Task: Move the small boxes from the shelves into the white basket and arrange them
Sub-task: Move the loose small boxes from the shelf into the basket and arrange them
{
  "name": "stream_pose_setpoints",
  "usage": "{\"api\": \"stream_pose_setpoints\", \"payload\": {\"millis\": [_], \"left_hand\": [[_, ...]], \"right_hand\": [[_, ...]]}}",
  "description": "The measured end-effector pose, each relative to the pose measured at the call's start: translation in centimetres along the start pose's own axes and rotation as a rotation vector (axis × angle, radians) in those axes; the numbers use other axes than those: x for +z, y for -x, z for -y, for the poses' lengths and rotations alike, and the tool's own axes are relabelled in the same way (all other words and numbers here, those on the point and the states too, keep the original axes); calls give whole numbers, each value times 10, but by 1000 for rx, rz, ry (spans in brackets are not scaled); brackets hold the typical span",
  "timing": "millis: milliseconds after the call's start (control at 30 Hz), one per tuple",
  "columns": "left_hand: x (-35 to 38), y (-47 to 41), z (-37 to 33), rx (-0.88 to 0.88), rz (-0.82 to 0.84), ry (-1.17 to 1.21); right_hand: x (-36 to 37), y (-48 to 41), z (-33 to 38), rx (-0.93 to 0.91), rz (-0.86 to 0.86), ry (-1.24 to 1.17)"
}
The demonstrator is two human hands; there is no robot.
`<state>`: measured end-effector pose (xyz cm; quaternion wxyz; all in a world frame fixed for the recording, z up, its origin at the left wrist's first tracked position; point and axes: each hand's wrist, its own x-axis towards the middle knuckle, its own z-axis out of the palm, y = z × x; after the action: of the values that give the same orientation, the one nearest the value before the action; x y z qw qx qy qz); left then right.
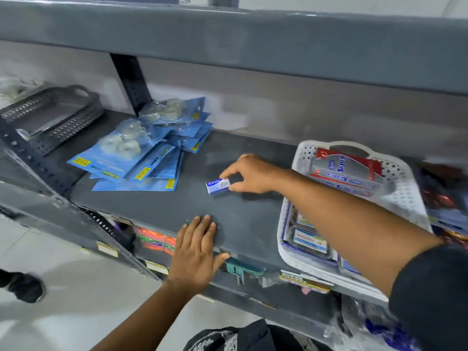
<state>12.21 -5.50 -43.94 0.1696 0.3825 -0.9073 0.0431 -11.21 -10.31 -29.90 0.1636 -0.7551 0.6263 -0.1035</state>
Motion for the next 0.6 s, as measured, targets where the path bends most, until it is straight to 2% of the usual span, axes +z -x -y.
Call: {"api": "stream_pose_setpoints", "payload": {"millis": [133,300,467,600], "left_hand": [[-2,3,-3,-9,20,4],[-6,3,-5,-35,60,23],[-10,4,-6,-56,113,24],[-14,3,-8,-86,180,0]], "right_hand": [[-30,65,-20,108,-137,-70],[-59,169,-57,314,-196,-85],[-66,268,-82,467,-111,41],[-62,317,-86,547,41,103]]}}
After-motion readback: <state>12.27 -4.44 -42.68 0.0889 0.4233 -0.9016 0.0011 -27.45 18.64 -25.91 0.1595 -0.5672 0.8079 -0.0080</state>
